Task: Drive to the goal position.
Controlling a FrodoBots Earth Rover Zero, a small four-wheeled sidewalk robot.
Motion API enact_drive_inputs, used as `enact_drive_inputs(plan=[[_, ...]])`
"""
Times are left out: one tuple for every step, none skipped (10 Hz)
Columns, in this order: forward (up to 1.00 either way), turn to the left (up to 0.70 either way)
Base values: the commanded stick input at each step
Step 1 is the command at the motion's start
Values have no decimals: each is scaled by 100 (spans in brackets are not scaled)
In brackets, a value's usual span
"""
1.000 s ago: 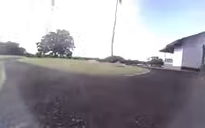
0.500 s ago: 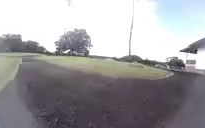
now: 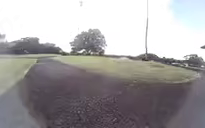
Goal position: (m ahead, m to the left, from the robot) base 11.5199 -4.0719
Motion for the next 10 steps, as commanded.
enact_drive_inputs(plan=[[100, 27], [100, 27], [100, 27], [100, 27], [100, 27], [100, 27], [100, 27], [100, 27], [100, 27], [100, 22]])
